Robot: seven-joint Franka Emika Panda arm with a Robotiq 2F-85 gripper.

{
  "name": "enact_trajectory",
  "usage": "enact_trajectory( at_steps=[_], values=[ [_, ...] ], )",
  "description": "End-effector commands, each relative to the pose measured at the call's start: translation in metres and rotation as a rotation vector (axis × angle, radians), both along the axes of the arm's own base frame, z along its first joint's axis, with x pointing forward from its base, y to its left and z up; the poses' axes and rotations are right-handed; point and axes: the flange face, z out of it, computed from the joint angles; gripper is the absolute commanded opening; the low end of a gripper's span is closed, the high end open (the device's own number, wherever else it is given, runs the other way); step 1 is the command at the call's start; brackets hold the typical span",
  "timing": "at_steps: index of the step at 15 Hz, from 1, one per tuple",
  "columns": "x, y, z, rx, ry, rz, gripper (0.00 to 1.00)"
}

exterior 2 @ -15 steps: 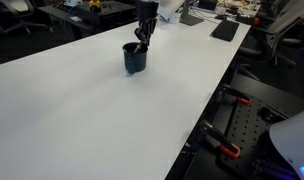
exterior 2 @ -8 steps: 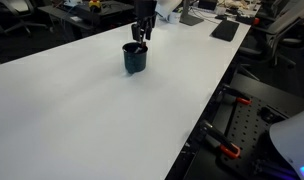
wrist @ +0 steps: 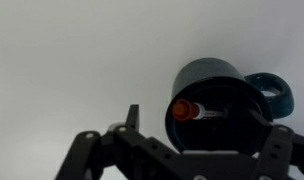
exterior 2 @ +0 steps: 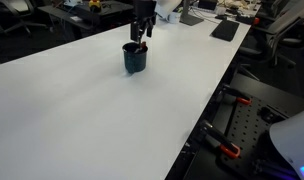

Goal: Remove the marker from the mug cup

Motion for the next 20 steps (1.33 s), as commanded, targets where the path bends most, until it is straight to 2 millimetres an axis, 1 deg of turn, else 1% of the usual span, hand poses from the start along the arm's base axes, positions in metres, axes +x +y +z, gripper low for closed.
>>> enact_trajectory(
  at_steps=[1,5,11,12,13,14,15,16,20],
  values=[
    [0.004,0.0,-0.004,0.009,-0.011,0.015,1.0],
    [0.007,-0.003,-0.009,0.014,-0.019,0.024,1.0],
    [0.018,-0.007,-0.008,0.013,-0.057,0.024,1.0],
    [0.018,-0.007,-0.008,0.013,-0.057,0.023,0.97],
    [0.019,-0.007,-0.009,0.013,-0.054,0.022,0.82],
    [0.019,-0.008,-0.009,0.01,-0.054,0.012,0.72],
    [0.02,-0.008,-0.009,0.007,-0.055,0.01,0.7],
    [0.021,-0.009,-0.008,0.006,-0.056,0.009,0.63],
    [0.021,-0.01,-0.008,0.0,-0.058,0.004,0.31]
  ],
)
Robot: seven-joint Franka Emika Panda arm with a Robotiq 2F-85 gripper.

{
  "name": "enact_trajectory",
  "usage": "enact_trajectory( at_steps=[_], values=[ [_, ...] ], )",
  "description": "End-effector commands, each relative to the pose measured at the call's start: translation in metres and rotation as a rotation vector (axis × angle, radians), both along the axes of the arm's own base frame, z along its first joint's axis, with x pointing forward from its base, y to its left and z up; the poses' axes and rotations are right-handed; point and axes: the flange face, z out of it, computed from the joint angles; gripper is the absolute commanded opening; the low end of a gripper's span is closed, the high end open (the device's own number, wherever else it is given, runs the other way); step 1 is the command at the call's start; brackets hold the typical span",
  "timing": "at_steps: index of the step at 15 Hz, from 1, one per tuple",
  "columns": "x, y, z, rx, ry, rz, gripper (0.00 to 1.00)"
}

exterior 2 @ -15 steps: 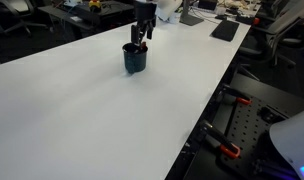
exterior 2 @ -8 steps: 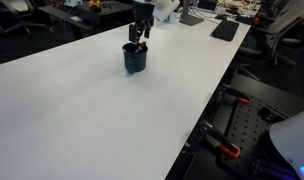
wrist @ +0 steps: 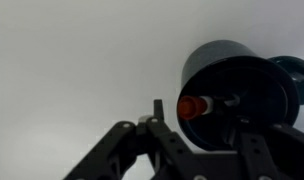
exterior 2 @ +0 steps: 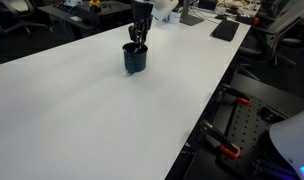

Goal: Remove the marker from the mug cup

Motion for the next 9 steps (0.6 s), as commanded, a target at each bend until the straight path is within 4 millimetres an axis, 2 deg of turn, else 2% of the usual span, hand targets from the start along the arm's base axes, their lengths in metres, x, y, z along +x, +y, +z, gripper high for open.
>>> enact_trajectory(
  at_steps=[1,2,5,6,9],
  values=[
    [0.0053,-0.0019,0.0013,-0.003,-0.017,-0.003,0.24],
    [0.0055,-0.0019,0.0014,-0.003,-0.017,-0.003,0.16],
    [0.0069,-0.0024,0.0046,-0.002,-0.024,-0.001,0.03],
    [0.0074,-0.0021,0.0046,-0.002,-0.022,0.0,0.01],
    [0.0078,-0.0022,0.0029,-0.004,-0.017,0.0,0.04]
  ],
)
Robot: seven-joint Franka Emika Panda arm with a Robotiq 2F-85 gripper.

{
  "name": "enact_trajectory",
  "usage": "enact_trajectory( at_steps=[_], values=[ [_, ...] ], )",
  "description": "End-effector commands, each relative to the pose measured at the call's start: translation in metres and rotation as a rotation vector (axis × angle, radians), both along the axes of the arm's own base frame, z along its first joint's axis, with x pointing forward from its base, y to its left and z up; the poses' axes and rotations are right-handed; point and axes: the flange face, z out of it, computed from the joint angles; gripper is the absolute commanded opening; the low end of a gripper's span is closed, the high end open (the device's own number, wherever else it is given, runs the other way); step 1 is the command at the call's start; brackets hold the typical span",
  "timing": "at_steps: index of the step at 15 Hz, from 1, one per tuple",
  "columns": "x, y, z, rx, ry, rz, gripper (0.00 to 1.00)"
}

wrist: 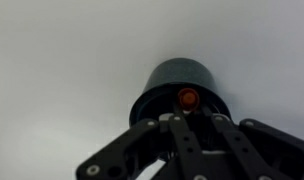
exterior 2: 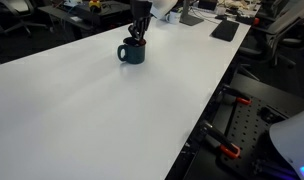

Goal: Remove the marker from the mug cup

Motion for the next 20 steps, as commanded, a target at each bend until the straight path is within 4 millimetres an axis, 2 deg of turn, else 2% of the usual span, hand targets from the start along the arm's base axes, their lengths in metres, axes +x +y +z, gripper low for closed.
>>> enact_trajectory(
  at_steps=[1,6,12,20],
  values=[
    [0.003,-0.001,-0.002,-0.003,-0.003,0.0,0.05],
    [0.005,-0.003,0.002,-0.012,-0.017,-0.018,0.05],
    [0.018,-0.014,0.049,-0.019,-0.101,-0.067,0.05],
    [0.012,-0.012,0.093,-0.01,-0.141,-0.065,0.05]
  ],
)
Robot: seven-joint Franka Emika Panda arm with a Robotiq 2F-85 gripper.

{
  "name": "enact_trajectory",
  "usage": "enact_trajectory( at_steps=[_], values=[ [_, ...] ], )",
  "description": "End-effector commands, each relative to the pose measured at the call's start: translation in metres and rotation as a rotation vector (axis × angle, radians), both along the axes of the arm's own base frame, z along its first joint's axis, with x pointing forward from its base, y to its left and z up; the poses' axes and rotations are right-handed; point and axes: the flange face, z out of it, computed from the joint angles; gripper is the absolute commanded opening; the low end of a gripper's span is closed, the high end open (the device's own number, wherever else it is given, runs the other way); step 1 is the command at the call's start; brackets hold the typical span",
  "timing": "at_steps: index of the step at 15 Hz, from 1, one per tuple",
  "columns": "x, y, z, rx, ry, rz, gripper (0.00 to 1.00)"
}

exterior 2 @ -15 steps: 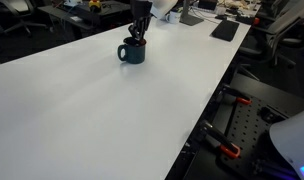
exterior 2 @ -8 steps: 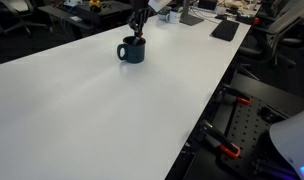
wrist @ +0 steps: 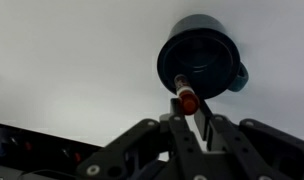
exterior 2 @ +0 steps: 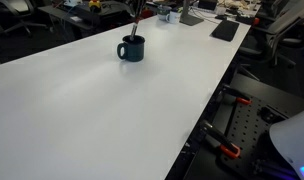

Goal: Remove the marker from the mug cup

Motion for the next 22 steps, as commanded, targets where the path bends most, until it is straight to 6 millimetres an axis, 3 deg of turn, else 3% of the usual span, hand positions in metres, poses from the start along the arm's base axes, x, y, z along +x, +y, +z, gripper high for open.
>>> enact_trajectory(
  at_steps=[1,6,13,17,22],
  values=[
    [-0.011,0.005,0.026,0.009,-0.011,-0.015,0.05],
    [-0.019,0.014,0.051,0.025,-0.031,0.003,0.05],
    [-0.051,0.072,0.053,0.088,0.038,0.142,0.05],
    [-0.062,0.087,0.041,0.08,0.066,0.185,0.05],
    [-0.071,0.075,0.003,0.068,0.142,0.159,0.05]
  ],
)
